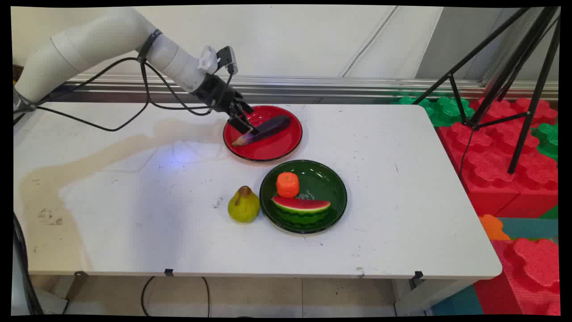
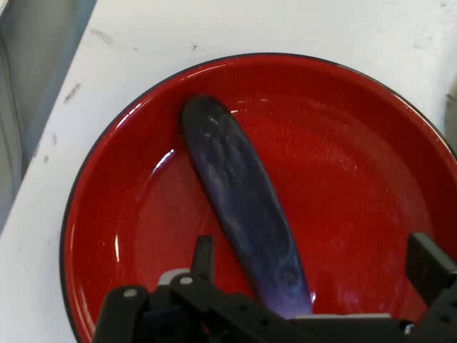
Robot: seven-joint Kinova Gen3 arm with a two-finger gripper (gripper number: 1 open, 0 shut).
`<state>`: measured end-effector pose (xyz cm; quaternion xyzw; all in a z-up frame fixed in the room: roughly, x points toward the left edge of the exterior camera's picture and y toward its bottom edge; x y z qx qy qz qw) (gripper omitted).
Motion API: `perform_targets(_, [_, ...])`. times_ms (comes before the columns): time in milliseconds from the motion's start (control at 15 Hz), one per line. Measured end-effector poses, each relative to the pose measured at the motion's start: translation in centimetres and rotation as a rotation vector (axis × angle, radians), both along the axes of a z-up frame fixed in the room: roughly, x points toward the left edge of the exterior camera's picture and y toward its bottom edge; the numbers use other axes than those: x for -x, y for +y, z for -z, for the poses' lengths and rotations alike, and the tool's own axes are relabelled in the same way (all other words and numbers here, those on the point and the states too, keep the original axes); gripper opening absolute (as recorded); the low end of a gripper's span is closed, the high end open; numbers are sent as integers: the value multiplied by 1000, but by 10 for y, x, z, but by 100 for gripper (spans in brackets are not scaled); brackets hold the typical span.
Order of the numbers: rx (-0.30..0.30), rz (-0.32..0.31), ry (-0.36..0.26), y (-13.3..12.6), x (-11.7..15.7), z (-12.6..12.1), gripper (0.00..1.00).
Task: Pick up the mandarin from the green plate
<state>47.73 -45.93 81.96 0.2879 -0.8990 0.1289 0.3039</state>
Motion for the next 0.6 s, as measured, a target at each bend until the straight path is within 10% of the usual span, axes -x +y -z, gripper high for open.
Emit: perform_targets(600, [44,30,10,18,-11,-21,100])
